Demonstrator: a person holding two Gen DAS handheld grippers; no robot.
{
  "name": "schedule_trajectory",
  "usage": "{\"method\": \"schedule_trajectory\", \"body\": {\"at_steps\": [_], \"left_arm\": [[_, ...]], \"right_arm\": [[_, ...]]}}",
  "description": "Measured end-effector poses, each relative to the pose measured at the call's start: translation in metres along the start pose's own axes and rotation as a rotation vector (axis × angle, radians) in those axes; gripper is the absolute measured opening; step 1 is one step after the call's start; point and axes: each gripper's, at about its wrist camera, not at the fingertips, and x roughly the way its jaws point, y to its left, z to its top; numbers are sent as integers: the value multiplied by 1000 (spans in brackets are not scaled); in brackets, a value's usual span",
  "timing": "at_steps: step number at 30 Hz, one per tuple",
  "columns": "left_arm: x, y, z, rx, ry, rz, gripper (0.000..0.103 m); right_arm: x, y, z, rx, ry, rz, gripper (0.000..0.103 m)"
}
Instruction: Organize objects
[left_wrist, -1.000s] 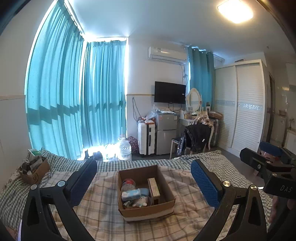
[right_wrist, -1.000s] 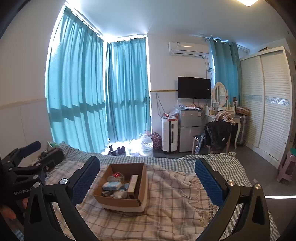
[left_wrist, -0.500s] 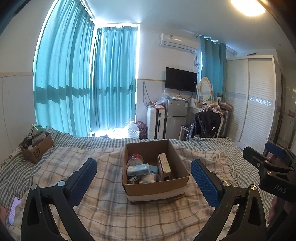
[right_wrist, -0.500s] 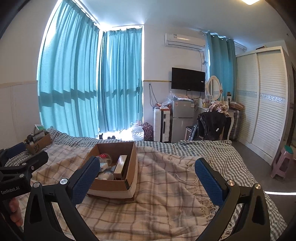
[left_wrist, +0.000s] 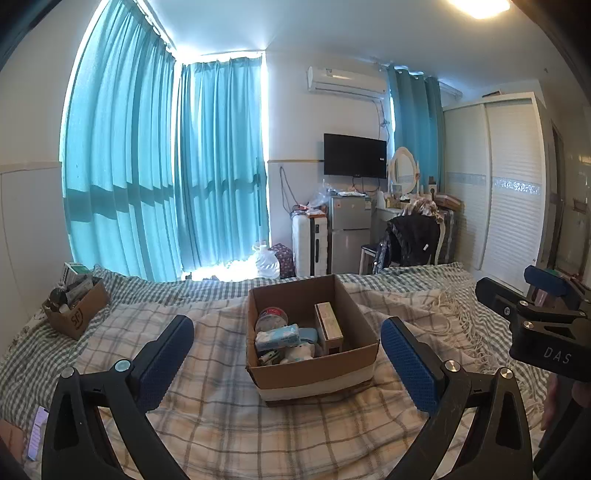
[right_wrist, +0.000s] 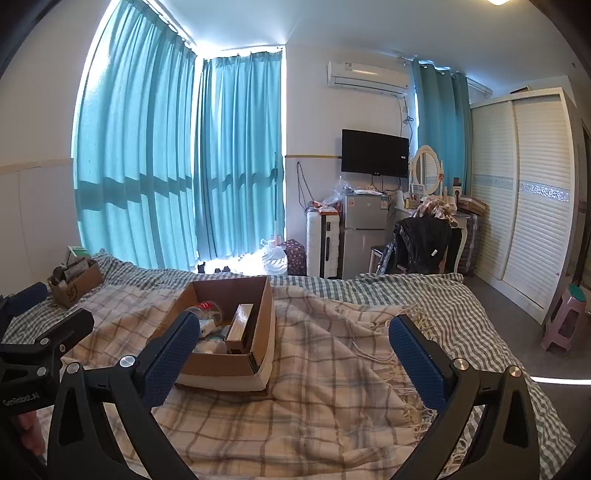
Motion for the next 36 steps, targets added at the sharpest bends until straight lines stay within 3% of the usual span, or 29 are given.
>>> {"method": "schedule_trajectory", "body": {"at_steps": [36], "left_arm": [[5,0,-3,-18,37,10,103]], "right_arm": [[-1,5,-2,-14,4,6,103]]}}
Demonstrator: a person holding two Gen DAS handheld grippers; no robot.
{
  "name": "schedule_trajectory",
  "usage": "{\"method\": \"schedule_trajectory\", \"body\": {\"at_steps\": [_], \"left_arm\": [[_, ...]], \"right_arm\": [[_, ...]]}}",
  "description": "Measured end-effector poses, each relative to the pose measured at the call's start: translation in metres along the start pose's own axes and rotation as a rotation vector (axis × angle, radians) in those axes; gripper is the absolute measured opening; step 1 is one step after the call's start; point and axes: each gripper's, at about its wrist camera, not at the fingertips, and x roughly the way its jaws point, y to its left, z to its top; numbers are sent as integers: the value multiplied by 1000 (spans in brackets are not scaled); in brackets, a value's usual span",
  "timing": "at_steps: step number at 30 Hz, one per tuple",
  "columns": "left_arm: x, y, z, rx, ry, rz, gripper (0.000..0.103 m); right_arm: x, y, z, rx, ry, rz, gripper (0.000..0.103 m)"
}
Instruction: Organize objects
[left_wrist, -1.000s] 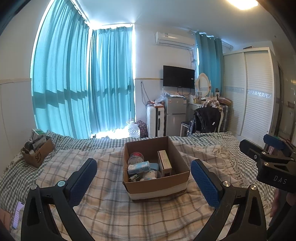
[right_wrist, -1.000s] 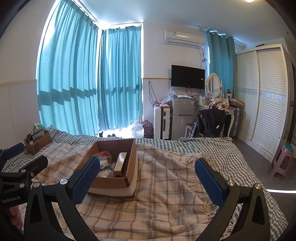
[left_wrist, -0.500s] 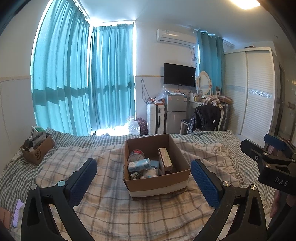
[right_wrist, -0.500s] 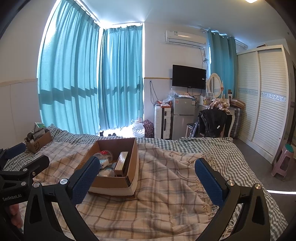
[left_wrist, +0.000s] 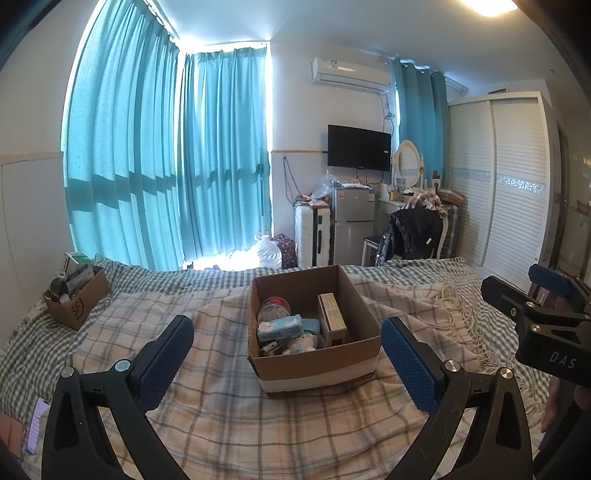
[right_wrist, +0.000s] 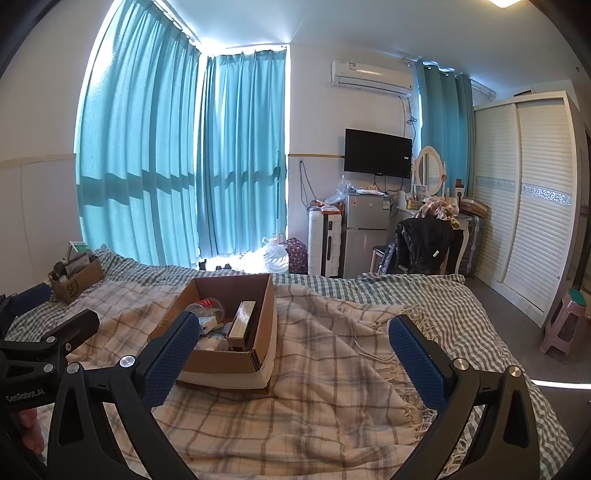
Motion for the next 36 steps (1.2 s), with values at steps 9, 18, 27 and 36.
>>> {"method": "schedule_trajectory", "body": {"at_steps": [9,18,27,36], "left_arm": [[2,-1,0,1,0,2,103],[2,-4,2,6,1,8,103],[2,-5,4,9,6,8,103],[2,-3,4,-4,9,25,103]], "right_arm": [[2,0,-1,-3,3,3,103],[2,1,0,-2,6,3,103],[1,1,1,0,6,2,103],[2,1,0,-1,13,2,103]]}}
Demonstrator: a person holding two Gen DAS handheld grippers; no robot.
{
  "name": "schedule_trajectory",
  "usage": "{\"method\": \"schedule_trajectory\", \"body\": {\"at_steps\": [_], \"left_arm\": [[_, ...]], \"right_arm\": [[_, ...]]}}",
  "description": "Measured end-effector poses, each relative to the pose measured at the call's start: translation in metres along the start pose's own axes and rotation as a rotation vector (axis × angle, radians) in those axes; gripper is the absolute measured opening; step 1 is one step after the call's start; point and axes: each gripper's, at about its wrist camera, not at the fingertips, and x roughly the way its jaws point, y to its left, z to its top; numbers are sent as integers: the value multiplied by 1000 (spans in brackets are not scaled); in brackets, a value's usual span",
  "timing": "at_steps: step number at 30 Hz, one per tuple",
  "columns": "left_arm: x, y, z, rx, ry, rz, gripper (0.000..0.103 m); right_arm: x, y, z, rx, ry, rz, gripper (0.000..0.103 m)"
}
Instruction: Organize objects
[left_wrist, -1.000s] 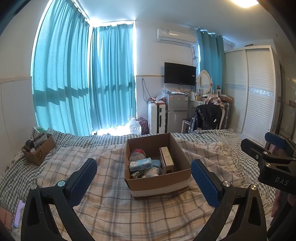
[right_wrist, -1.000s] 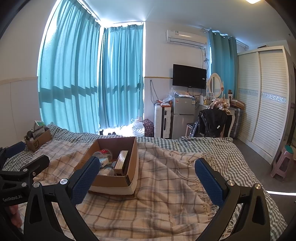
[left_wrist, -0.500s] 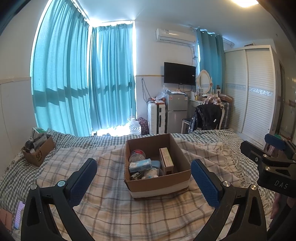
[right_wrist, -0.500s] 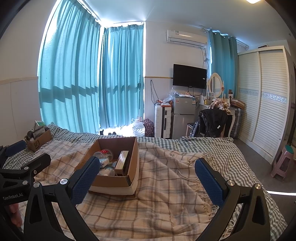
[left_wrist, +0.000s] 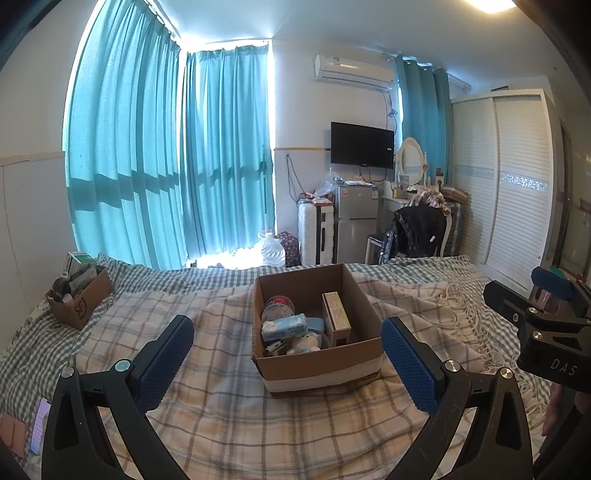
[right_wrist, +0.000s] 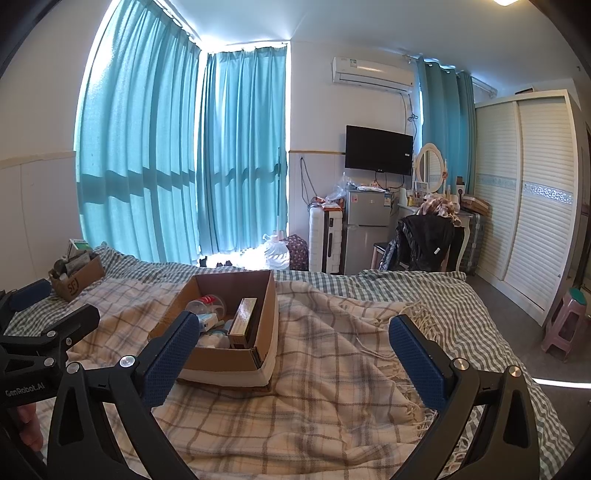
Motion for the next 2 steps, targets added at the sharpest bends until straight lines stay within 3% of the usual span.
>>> {"method": "schedule_trajectory", "body": {"at_steps": [2], "left_arm": [[0,2,-1,-7,2,1,103]], "right_arm": [[0,0,0,0,2,-1,103]]}}
